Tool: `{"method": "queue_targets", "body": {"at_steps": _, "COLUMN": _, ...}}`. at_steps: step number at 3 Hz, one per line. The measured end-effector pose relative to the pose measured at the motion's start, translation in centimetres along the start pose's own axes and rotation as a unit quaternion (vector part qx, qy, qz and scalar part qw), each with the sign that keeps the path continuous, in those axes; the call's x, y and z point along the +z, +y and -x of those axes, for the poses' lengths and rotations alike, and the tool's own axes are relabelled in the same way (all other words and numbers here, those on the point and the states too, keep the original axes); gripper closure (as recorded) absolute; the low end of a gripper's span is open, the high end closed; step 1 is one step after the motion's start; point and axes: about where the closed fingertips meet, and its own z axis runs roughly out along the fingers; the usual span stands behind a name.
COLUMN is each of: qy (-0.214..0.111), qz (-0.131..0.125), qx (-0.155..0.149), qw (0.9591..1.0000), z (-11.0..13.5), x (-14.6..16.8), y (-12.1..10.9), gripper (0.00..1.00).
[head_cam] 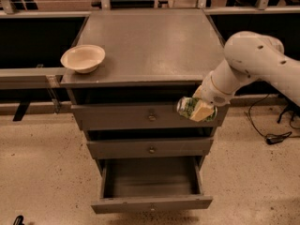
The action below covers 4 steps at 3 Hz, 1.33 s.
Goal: Place green can into bottom drawer
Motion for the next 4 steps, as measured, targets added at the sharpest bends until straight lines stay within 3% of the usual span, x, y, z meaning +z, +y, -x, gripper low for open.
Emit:
{"method": "queue_targets", "body": {"at_steps": 1, "qy": -0.064, "qz": 0.034, "qx": 0.088, "qw": 0.9935, "z": -5.4, "x": 11.3, "y": 3.3, "gripper": 1.00}}
{"method": "queue_targets", "body": {"at_steps": 2, "qy": -0.104, "qz": 0.031, "qx": 0.095, "qw": 0.9896, "z": -7.1, "x": 14.6, "y": 3.8, "gripper": 1.00}}
{"method": "queue_targets", "body": {"at_steps": 3, "qy": -0.105, "qz": 0.034, "qx": 0.093, "qw": 0.9895, "z": -7.4, "x": 15.1, "y": 4.1, "gripper": 1.00}}
{"method": "queue_targets", "body": {"at_steps": 4, "qy": -0.092, "qz": 0.052, "qx": 0.129, "qw": 0.9860, "z": -8.6, "x": 17.7, "y": 3.7, "gripper": 1.00}}
